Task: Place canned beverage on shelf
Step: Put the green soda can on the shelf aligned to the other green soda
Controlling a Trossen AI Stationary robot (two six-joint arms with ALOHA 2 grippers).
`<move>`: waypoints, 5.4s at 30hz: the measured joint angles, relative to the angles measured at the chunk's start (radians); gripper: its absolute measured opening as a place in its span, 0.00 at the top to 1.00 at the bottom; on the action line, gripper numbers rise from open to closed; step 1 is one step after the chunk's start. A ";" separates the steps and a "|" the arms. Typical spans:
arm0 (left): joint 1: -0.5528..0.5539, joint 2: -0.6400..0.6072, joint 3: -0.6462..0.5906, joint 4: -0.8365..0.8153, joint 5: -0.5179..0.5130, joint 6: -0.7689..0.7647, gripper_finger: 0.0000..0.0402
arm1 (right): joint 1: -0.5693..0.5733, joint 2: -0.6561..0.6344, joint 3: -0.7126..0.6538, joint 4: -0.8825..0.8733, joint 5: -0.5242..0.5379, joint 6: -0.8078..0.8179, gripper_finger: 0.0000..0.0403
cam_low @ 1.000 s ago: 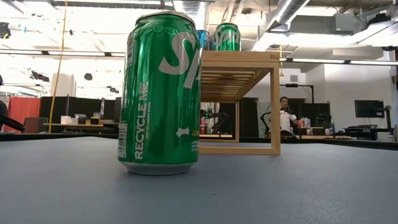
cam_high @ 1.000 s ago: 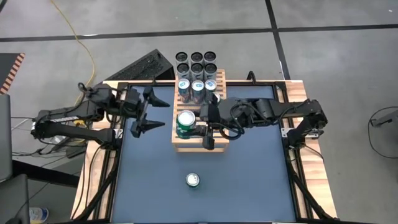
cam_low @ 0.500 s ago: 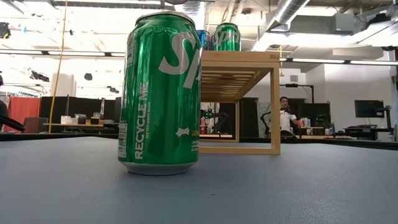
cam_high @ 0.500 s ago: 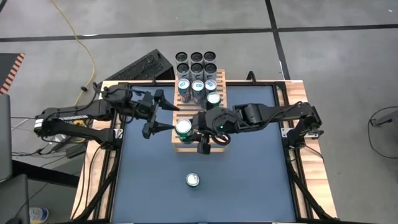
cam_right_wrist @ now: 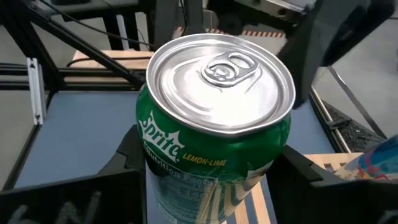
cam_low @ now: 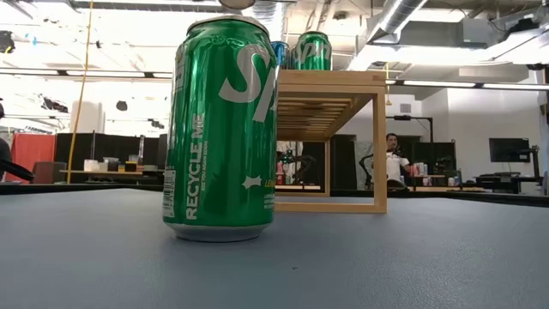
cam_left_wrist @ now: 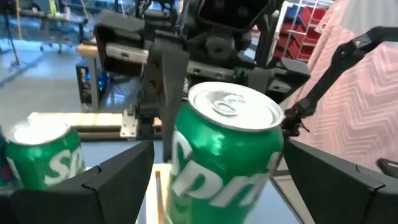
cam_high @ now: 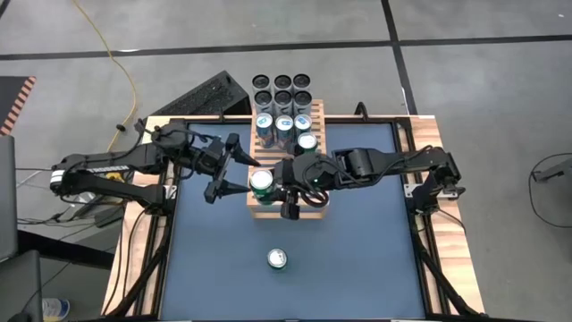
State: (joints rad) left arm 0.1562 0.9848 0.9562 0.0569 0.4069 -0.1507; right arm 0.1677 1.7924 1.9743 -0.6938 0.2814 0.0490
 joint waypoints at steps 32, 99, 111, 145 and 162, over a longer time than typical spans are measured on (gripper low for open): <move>-0.007 0.116 0.000 0.186 0.056 -0.001 0.27 | -0.013 0.000 0.000 0.016 -0.022 -0.024 0.54; 0.035 0.213 -0.129 0.468 -0.485 0.022 0.29 | 0.207 -0.316 0.000 -0.387 0.558 0.398 0.24; -0.015 0.238 -0.142 0.482 -0.711 0.014 0.29 | 0.204 -0.315 0.000 -0.385 0.558 0.397 0.24; -0.112 0.341 -0.142 0.580 -1.025 0.060 0.29 | 0.204 -0.315 0.000 -0.403 0.558 0.397 0.24; -0.141 0.428 -0.096 0.605 -1.072 0.087 0.29 | 0.204 -0.315 0.000 -0.406 0.557 0.397 0.24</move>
State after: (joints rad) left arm 0.0153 1.4128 0.8606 0.6622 -0.6653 -0.0639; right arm 0.3715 1.4773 1.9743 -1.0996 0.8387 0.4461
